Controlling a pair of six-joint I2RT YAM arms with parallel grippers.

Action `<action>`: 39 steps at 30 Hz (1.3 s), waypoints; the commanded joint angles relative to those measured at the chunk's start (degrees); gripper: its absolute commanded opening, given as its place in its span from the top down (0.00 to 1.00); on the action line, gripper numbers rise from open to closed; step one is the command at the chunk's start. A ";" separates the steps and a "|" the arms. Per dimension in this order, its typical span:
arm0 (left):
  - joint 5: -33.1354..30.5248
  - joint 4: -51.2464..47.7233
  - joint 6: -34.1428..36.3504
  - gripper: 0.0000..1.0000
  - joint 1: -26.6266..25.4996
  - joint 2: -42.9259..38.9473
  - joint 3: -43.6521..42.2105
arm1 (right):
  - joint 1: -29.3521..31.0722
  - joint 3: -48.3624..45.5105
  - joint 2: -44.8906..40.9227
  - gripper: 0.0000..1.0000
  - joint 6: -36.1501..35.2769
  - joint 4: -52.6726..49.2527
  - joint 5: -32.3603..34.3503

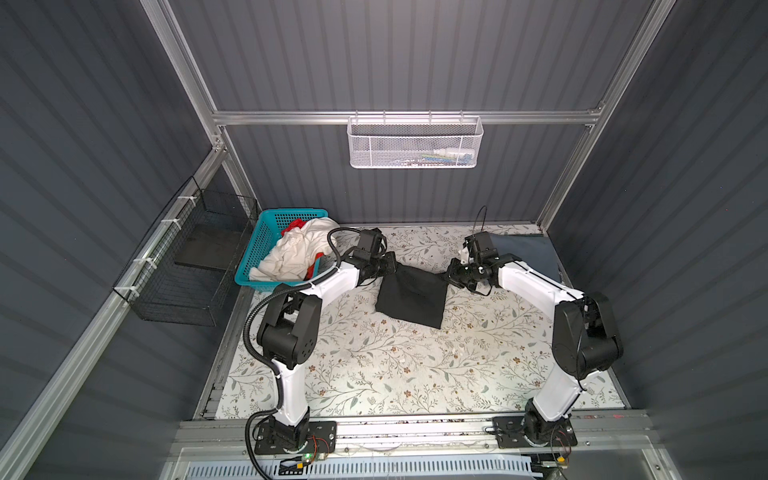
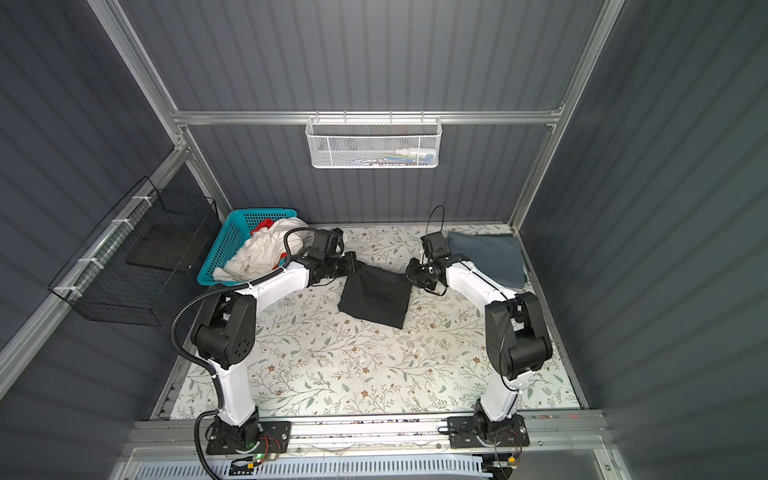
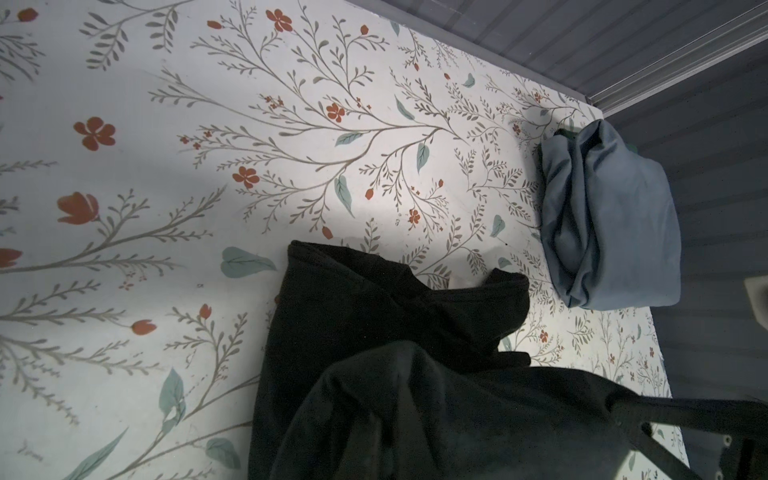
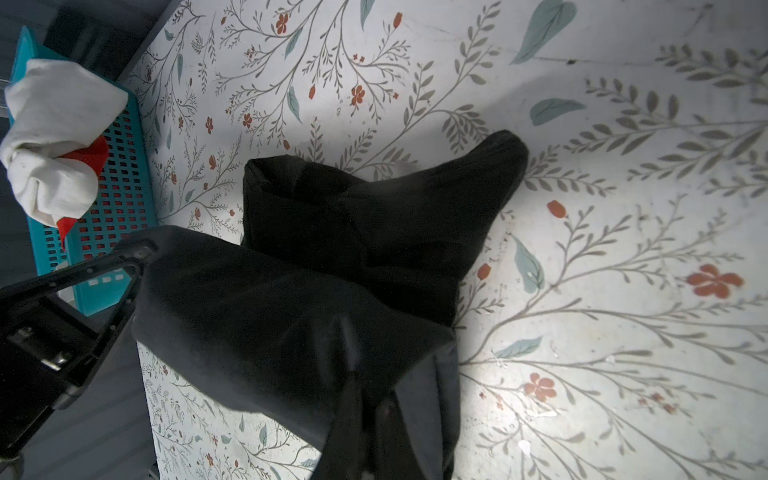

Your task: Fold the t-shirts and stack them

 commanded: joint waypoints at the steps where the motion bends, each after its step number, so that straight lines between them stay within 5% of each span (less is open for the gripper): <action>1: -0.64 0.91 1.55 1.00 0.48 0.95 2.61 | -0.86 2.40 1.74 1.00 -0.11 -0.63 -1.15; 5: -0.90 0.51 1.73 1.00 0.57 2.76 4.26 | -1.58 3.68 3.61 1.00 0.06 -0.65 -3.87; 6: -0.65 0.85 2.42 0.95 0.57 3.33 4.65 | -1.77 3.99 3.99 1.00 0.24 -0.68 -4.20; 7: -0.29 1.33 3.32 0.75 0.58 3.93 4.86 | -1.93 4.15 4.14 1.00 0.24 -0.77 -4.46; 8: -0.62 1.42 4.01 0.45 0.57 4.42 5.48 | -2.09 4.19 4.11 0.84 0.32 -0.70 -4.42; 9: -1.66 0.85 4.76 0.36 0.59 4.96 6.32 | -2.26 4.17 3.92 0.65 0.26 -0.65 -4.34; 11: -3.89 0.76 6.24 0.27 0.57 5.15 7.37 | -2.53 4.08 3.21 0.42 -0.69 -0.65 -4.47; 14: -6.70 1.14 8.68 0.00 0.57 4.27 7.86 | -3.07 4.86 1.26 0.24 -3.14 -2.16 -2.56; 20: -12.05 0.97 11.23 0.00 0.57 0.50 5.30 | -3.14 4.81 -2.88 0.18 -6.20 -4.98 2.03; 24: -9.92 2.57 11.14 0.00 0.57 -2.24 0.59 | -3.02 1.54 -3.99 0.18 -5.07 -4.47 1.69; 31: -5.82 4.95 10.87 0.00 0.59 -6.32 -10.20 | -2.72 -5.45 -4.34 0.22 -2.42 0.91 -3.53; 39: -6.76 1.85 9.25 0.09 0.57 -3.34 -12.76 | -2.29 -11.23 -3.42 0.24 1.94 7.39 -6.00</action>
